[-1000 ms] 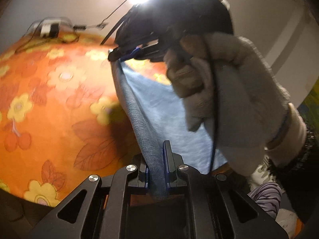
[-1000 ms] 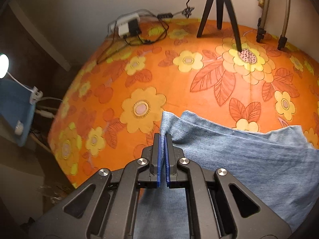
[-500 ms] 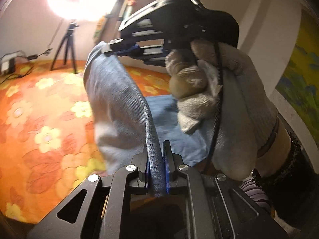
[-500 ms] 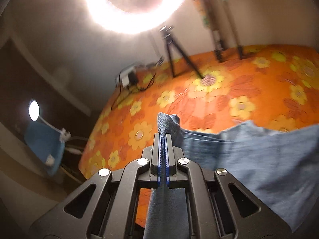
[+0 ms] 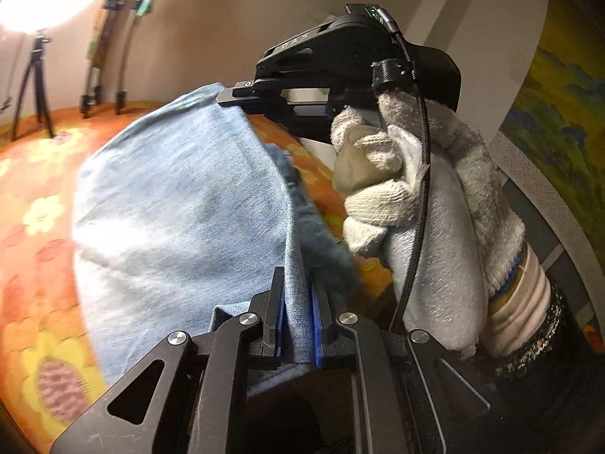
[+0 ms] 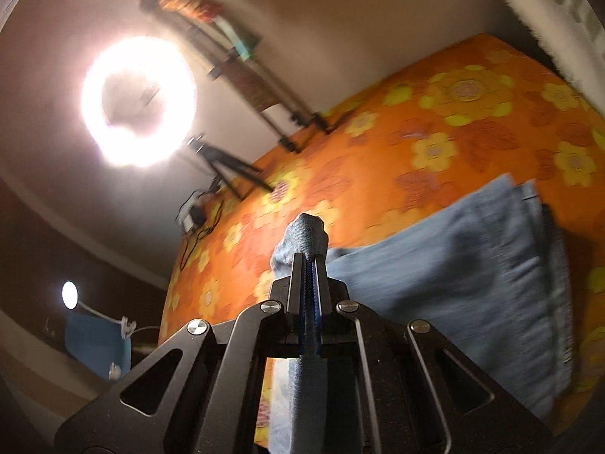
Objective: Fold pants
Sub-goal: 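Lift the jeans edge with both tools and fold it over the stack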
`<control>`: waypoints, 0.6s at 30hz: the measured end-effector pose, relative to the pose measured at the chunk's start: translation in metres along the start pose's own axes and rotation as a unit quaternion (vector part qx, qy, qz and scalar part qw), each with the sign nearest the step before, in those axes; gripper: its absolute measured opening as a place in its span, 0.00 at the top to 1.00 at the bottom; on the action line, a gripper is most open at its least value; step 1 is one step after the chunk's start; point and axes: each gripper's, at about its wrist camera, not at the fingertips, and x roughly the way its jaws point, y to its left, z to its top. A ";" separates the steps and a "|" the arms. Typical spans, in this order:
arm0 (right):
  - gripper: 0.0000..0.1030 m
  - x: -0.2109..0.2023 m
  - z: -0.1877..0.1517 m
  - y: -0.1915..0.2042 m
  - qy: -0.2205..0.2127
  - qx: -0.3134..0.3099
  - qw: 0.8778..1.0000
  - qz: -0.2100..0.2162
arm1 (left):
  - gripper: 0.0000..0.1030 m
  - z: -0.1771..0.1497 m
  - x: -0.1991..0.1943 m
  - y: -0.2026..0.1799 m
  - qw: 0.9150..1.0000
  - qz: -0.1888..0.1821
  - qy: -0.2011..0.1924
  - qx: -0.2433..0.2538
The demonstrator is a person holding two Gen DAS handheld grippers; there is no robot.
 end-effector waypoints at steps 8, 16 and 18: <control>0.97 -0.021 0.014 -0.069 -0.013 0.038 0.999 -0.021 | 0.91 0.006 0.053 -0.029 0.999 -0.015 0.024 0.021; 0.97 -0.027 0.026 -0.094 -0.018 0.036 0.999 -0.028 | 0.91 0.014 0.079 -0.018 0.999 -0.021 0.033 0.018; 0.97 -0.028 0.027 -0.102 -0.017 0.040 0.999 -0.030 | 0.91 0.009 0.078 -0.019 0.999 -0.027 0.031 0.019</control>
